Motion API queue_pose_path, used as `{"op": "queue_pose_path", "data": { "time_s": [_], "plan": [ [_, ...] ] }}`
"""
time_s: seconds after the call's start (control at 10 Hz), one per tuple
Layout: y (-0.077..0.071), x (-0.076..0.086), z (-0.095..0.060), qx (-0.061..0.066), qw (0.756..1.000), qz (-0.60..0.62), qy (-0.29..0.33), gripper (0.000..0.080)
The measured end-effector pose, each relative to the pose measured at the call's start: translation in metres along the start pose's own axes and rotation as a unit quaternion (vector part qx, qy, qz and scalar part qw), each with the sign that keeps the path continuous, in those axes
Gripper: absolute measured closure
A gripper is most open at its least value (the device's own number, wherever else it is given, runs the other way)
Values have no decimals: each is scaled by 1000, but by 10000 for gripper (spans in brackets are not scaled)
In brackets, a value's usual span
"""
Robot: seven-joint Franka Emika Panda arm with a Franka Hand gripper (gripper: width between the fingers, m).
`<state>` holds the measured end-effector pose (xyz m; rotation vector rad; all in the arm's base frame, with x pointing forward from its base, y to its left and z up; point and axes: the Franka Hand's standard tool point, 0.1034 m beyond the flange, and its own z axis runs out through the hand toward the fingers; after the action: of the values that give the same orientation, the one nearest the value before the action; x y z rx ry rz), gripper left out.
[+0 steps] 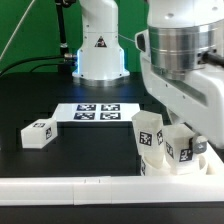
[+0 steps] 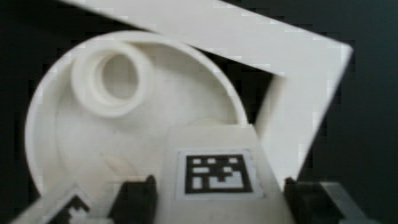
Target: Assemble stool
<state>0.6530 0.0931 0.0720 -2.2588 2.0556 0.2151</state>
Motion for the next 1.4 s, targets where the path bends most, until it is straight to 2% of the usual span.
{"op": "queue_pose_path", "data": {
  "time_s": [0.1, 0.2, 0.4, 0.5, 0.7, 0.8, 0.9, 1.1, 1.2, 1.3, 1.4],
  "plan": [
    [0, 0, 1, 12, 997, 70, -2, 459],
    [-3, -3, 2, 38, 987, 155, -8, 459],
    [-1, -7, 2, 102, 954, 279, -28, 459],
    [0, -11, 3, 107, 948, 299, -32, 459],
    [0, -14, 4, 105, 945, 308, -39, 459],
    [1, -15, 4, 106, 950, 292, -38, 263],
    [1, -15, 4, 106, 956, 272, -36, 184],
    [-2, -18, -9, 112, 984, 139, -26, 161],
    [2, -27, -23, 97, 993, 68, -31, 161],
    [1, -31, -32, 100, 995, 9, -27, 151],
    [2, -29, -28, 99, 995, -21, -23, 151]
  ]
}}
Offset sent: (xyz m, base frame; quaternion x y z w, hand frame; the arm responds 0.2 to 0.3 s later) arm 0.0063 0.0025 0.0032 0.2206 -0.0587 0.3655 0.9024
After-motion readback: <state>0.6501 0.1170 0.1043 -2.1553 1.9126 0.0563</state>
